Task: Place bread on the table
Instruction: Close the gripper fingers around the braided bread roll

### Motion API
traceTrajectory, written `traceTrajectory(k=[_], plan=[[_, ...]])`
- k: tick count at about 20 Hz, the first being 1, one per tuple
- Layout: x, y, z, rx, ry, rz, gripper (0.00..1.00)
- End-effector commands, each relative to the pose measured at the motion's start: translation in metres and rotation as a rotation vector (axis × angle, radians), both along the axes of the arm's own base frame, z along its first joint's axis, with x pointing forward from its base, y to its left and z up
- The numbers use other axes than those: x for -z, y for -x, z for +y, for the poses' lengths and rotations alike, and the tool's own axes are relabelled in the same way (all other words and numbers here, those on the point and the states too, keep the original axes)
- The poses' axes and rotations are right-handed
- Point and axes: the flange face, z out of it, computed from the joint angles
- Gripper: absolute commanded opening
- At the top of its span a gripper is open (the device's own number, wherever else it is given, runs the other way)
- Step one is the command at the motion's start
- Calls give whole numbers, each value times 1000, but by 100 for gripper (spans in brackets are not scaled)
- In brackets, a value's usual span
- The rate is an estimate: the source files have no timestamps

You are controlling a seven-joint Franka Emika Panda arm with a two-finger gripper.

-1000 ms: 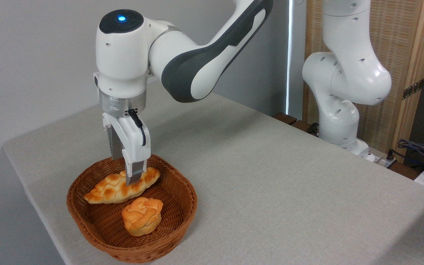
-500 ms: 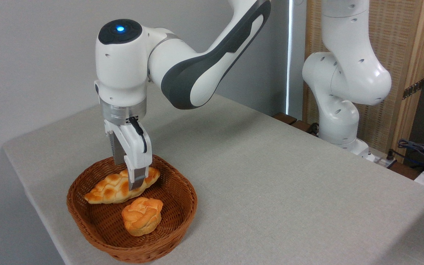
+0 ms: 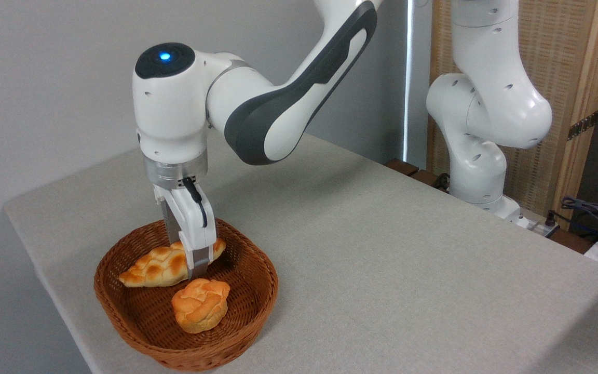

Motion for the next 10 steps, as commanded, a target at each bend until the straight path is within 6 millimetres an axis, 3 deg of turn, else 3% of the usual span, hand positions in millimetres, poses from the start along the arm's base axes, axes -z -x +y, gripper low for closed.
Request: traceTrajectory(k=[1,8,9,10], plan=[[4,-1,-5,21,-7,-21,100],[5,-2,-11,25,-1,-27,100],[4,-2,-11,25,-1,-29,99],[3,-1,-11,26,-1,-30,90]])
